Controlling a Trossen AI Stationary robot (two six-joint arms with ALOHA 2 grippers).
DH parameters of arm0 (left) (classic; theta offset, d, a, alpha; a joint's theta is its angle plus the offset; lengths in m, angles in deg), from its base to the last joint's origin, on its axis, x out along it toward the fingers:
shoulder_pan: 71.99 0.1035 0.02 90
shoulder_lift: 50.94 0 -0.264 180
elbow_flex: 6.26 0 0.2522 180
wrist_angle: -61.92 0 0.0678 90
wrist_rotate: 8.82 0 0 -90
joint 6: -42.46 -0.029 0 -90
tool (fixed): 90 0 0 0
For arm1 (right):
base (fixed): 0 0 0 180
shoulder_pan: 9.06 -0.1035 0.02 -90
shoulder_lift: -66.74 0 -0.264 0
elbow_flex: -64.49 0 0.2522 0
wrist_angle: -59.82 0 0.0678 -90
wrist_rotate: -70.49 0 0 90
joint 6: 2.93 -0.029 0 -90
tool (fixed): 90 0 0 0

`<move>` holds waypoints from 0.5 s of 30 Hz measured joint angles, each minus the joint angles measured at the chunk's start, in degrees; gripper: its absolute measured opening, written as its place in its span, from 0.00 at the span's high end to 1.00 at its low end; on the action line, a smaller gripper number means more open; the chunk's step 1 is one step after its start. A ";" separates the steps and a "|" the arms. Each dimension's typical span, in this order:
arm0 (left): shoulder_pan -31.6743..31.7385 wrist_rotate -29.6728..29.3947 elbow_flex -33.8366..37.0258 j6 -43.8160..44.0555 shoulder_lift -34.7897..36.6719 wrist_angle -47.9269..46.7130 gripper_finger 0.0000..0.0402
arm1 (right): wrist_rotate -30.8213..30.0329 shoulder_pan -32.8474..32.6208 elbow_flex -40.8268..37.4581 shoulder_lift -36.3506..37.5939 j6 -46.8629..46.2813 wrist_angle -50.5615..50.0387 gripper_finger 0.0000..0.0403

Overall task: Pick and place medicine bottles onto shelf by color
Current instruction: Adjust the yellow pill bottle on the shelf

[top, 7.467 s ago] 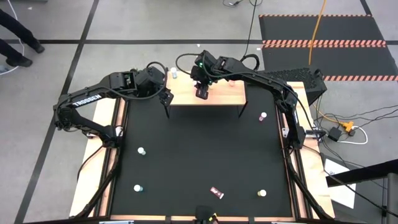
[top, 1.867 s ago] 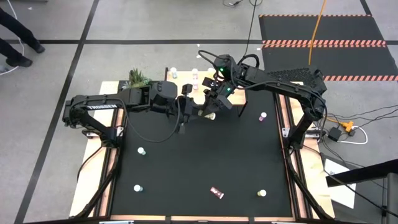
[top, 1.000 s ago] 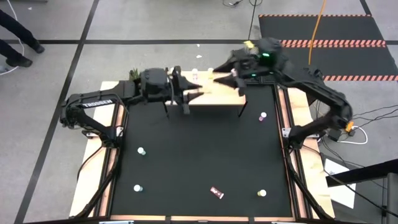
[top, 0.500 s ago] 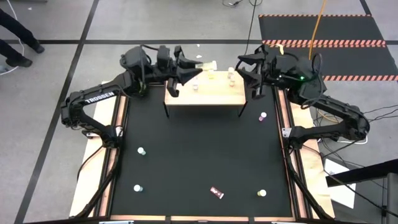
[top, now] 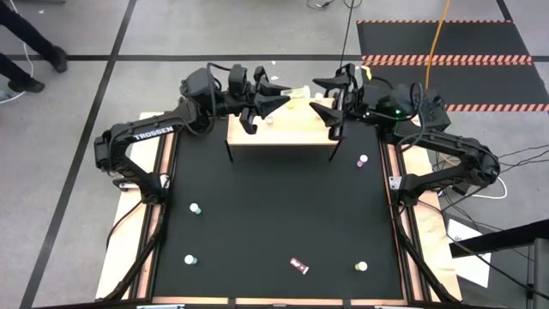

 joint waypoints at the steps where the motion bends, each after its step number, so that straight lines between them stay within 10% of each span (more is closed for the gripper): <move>1: 0.00 0.00 0.00 -0.06 0.00 0.02 0.72 | 0.06 0.00 0.00 0.05 0.47 0.25 0.38; 15: -0.74 1.89 0.02 0.41 -3.72 2.68 0.72 | 3.31 0.00 0.08 -0.70 -1.89 0.74 0.44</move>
